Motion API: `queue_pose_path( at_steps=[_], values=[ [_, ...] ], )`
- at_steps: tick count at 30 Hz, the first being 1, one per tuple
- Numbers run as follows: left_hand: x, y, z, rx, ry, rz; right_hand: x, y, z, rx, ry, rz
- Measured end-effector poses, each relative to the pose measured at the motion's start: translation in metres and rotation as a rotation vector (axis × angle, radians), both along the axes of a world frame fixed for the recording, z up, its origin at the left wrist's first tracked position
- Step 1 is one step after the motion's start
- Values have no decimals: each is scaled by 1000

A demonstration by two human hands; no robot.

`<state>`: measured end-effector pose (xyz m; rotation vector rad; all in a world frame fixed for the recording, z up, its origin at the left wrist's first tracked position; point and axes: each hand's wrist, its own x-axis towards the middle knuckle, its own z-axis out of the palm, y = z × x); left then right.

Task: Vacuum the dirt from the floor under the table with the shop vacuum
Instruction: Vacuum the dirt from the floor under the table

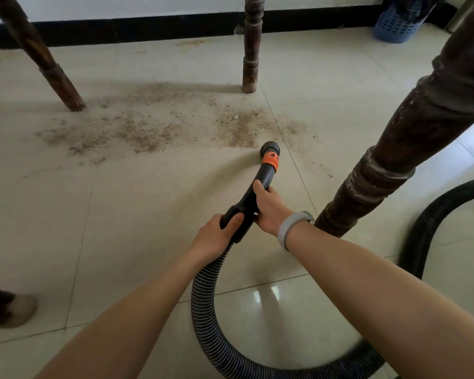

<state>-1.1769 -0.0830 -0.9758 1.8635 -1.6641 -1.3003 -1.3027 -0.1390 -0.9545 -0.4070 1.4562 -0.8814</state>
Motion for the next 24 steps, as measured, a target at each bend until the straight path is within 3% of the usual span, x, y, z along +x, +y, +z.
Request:
queue_pose_path(
  at_steps=[11,15,20,24],
  values=[
    [61,52,12,102,28,204,77,23,-6,7,64,250],
    [92,74,9,155,32,233,103,40,-6,67,3,336],
    [105,87,24,136,135,192,121,32,11,115,-129,161],
    [115,91,31,155,170,142,129,39,15,101,-23,103]
  ],
)
